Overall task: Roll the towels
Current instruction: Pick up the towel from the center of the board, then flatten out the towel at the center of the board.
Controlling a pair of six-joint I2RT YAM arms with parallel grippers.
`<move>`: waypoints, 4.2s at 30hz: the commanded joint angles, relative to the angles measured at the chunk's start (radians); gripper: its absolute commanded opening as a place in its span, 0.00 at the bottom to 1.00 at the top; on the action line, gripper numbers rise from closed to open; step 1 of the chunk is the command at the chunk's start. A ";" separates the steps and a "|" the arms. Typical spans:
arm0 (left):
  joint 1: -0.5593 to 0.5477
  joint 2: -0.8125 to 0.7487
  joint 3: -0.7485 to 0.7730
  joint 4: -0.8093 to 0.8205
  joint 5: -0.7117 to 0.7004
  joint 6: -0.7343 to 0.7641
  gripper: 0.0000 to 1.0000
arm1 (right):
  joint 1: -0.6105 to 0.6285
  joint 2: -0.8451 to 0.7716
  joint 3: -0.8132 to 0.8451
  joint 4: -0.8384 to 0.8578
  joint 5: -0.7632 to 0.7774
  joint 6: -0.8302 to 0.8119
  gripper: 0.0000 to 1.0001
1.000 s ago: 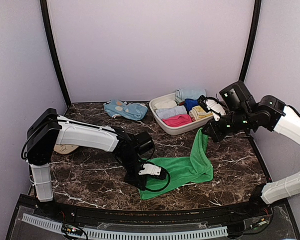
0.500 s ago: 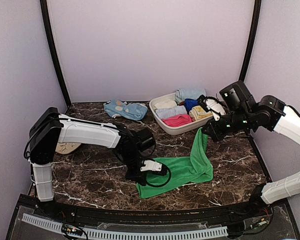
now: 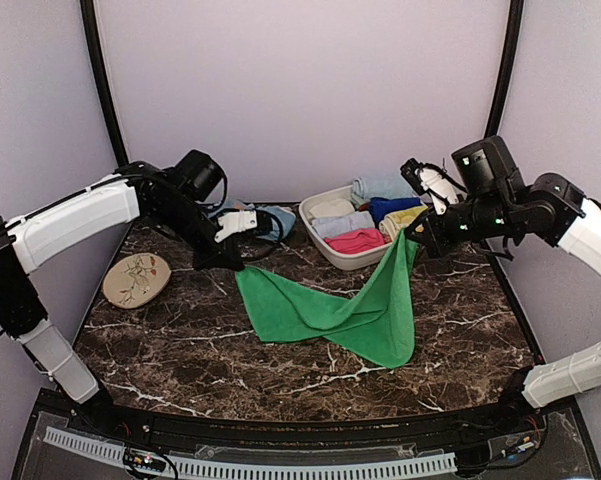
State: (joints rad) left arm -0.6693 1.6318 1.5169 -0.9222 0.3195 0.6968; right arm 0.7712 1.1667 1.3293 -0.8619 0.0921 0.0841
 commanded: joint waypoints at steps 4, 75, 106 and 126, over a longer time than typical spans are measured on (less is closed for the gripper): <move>0.216 -0.231 0.006 0.140 -0.231 0.074 0.00 | -0.021 0.015 0.097 0.027 0.019 -0.013 0.00; 0.435 0.023 -0.195 0.389 -0.419 0.233 0.00 | -0.335 0.417 -0.133 0.383 -0.315 -0.057 0.00; 0.434 -0.716 0.112 -0.541 -0.114 0.162 0.00 | -0.253 -0.248 -0.036 -0.080 -0.484 0.058 0.00; 0.433 -0.574 -0.218 -0.124 -0.228 0.199 0.00 | -0.265 -0.035 -0.143 0.091 -0.313 -0.026 0.00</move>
State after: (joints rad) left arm -0.2401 0.9268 1.3975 -1.2850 0.1993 0.8837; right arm 0.5209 1.0218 1.2255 -0.9100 -0.2962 0.1246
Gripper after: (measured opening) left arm 0.008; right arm 0.011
